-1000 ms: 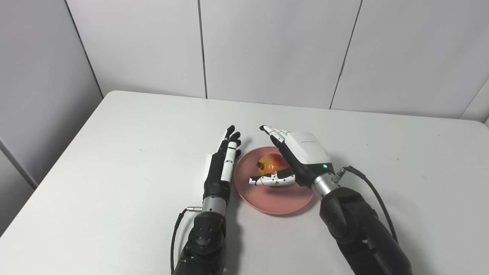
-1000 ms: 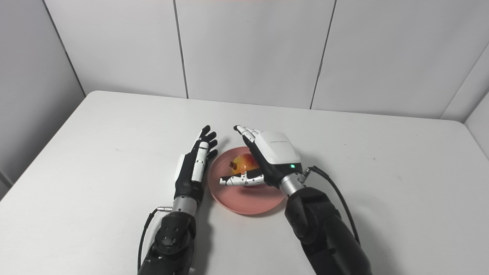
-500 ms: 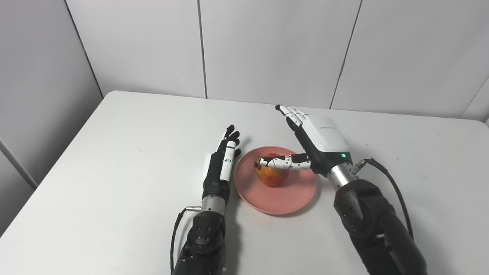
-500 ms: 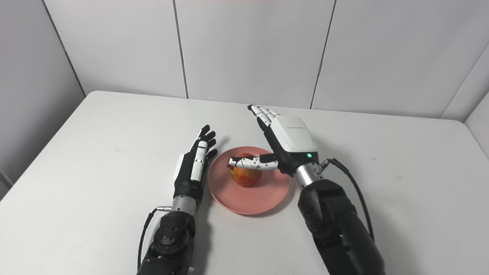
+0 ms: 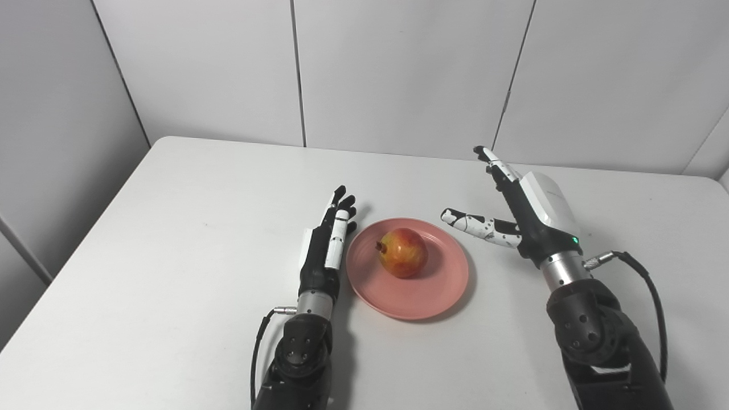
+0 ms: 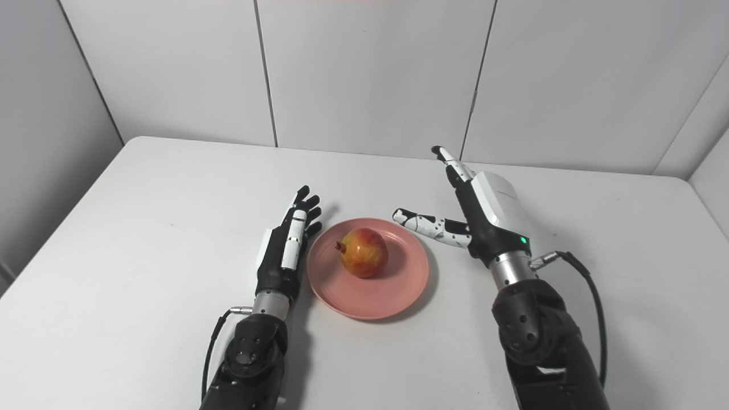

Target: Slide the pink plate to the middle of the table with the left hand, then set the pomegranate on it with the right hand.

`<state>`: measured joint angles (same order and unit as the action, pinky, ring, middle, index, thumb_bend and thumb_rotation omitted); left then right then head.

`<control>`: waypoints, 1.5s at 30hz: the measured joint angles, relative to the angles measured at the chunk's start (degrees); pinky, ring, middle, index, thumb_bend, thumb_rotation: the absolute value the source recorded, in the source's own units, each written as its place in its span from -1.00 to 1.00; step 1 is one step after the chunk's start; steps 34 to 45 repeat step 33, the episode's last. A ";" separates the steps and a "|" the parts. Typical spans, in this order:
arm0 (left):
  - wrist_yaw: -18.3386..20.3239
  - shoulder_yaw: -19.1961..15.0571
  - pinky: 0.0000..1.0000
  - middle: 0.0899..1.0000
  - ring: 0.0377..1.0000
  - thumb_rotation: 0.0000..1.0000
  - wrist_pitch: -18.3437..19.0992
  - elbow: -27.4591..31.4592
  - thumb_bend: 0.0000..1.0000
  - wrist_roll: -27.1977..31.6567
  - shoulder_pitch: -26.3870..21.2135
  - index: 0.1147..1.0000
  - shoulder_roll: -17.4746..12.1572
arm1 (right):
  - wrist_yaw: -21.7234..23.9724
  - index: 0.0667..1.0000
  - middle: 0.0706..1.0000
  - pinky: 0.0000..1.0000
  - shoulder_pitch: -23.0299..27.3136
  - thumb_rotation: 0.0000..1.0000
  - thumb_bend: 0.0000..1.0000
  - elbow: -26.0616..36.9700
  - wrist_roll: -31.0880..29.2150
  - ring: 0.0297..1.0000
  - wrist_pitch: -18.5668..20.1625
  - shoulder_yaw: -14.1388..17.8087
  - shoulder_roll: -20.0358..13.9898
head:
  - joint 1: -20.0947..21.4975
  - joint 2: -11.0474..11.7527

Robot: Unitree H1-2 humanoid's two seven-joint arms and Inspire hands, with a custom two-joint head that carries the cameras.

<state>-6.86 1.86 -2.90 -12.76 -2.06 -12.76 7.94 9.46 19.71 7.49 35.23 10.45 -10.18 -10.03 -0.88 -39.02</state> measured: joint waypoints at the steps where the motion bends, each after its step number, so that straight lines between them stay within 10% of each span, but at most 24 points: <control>1: 0.20 0.00 0.79 0.86 0.83 1.00 0.00 0.04 -0.17 0.10 0.00 0.85 -0.02 | 0.12 0.85 0.83 0.61 -0.54 0.96 0.81 0.44 -1.29 0.76 0.13 0.63 0.20 | 0.00 0.09; 23: 3.65 -0.43 0.87 0.91 0.87 1.00 0.97 5.96 -0.18 2.16 4.31 0.89 -1.97 | -1.18 0.95 0.95 0.81 -7.39 1.00 0.75 -1.71 -24.34 0.91 0.97 8.09 6.32 | -0.79 1.58; 33: 5.30 -0.42 0.93 0.95 0.92 1.00 2.02 8.77 -0.17 3.41 6.52 0.94 -3.45 | -2.07 0.99 1.00 1.00 -11.03 1.00 0.41 -4.41 -32.72 1.00 -0.80 8.68 8.46 | 0.00 1.23; 45: 5.30 -0.42 0.93 0.95 0.92 1.00 2.02 8.77 -0.17 3.41 6.52 0.94 -3.45 | -2.07 0.99 1.00 1.00 -11.03 1.00 0.41 -4.41 -32.72 1.00 -0.80 8.68 8.46 | 0.00 1.23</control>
